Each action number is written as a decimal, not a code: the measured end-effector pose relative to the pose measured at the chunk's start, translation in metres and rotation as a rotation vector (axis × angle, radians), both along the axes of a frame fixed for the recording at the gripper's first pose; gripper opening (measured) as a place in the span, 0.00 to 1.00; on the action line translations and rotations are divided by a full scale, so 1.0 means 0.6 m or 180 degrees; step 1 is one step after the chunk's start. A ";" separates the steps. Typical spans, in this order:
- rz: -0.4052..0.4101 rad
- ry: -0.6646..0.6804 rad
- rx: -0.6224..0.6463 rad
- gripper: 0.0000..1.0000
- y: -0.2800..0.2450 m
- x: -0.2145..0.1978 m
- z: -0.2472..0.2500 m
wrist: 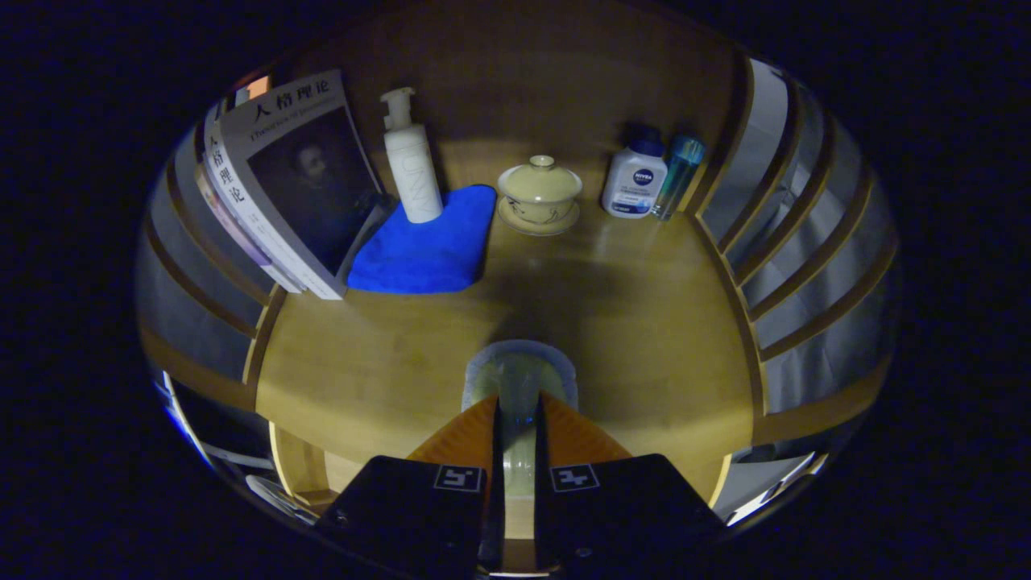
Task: Pull open the drawer, take out the items inside it, and place them on the countertop above the cabinet.
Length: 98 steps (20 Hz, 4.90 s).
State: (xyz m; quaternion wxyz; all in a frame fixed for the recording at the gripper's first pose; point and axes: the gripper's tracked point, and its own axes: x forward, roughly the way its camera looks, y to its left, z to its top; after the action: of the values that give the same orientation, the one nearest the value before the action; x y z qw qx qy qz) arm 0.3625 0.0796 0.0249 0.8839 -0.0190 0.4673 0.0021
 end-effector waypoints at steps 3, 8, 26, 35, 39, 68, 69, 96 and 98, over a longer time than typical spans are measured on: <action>-0.0008 -0.0067 0.0048 0.20 -0.001 0.007 -0.004; 0.0048 -0.0141 0.0055 0.42 -0.001 0.004 -0.004; 0.0130 -0.1340 -0.0054 0.49 0.001 -0.161 0.085; 0.0161 -0.2260 -0.0017 1.00 -0.002 -0.336 0.070; 0.0088 -0.2529 0.0045 1.00 -0.017 -0.406 0.032; -0.0016 -0.2449 -0.0023 1.00 0.027 -0.429 -0.278; -0.0019 -0.2450 -0.0017 1.00 0.027 -0.430 -0.279; -0.0026 -0.2588 0.0076 1.00 0.032 -0.221 -0.255; -0.0018 -0.2588 0.0053 1.00 0.031 -0.203 -0.254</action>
State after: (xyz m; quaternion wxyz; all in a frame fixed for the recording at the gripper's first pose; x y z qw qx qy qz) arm 0.2405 0.0982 -0.1274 0.9968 -0.0098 0.0797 -0.0042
